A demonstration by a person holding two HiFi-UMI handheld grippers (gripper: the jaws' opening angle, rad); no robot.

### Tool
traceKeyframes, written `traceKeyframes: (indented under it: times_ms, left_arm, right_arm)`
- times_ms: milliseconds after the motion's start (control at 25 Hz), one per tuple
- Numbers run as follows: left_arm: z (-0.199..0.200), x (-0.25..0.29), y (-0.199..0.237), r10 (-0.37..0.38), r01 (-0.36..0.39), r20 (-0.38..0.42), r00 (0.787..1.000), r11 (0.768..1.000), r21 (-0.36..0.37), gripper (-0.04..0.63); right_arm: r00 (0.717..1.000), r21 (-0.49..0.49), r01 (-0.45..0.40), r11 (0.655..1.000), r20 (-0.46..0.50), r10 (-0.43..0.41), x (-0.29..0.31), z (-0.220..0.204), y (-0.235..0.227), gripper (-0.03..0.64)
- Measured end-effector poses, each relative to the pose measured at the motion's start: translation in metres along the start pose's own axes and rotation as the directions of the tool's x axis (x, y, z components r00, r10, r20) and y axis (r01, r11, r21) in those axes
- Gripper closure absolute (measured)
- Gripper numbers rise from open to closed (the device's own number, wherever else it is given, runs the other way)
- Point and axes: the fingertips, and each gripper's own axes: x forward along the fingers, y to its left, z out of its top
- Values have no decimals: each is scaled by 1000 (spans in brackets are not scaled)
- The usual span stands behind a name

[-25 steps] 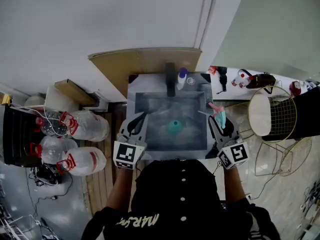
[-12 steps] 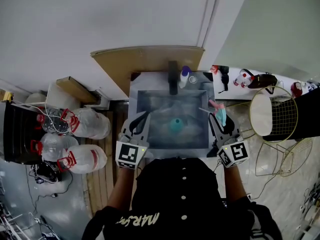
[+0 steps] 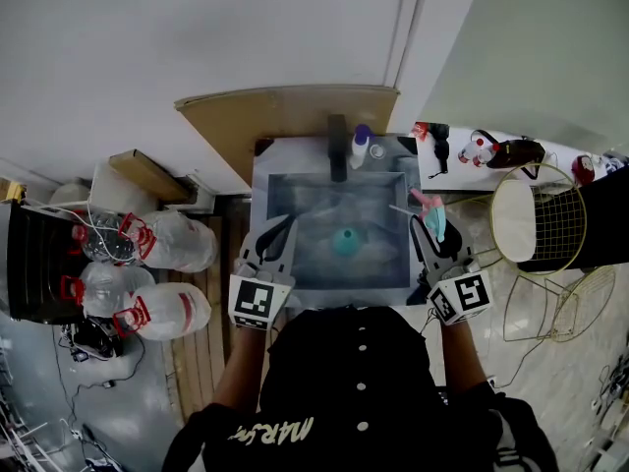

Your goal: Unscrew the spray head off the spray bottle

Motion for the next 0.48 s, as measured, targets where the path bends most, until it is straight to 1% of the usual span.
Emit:
traceKeyframes:
  times_ms: [480]
  left_arm:
    - [0, -3, -5, 3, -3, 5, 1000, 1000, -10, 571]
  right_arm:
    - [1000, -2, -4, 1000, 9, 4, -1, 1, 3, 456]
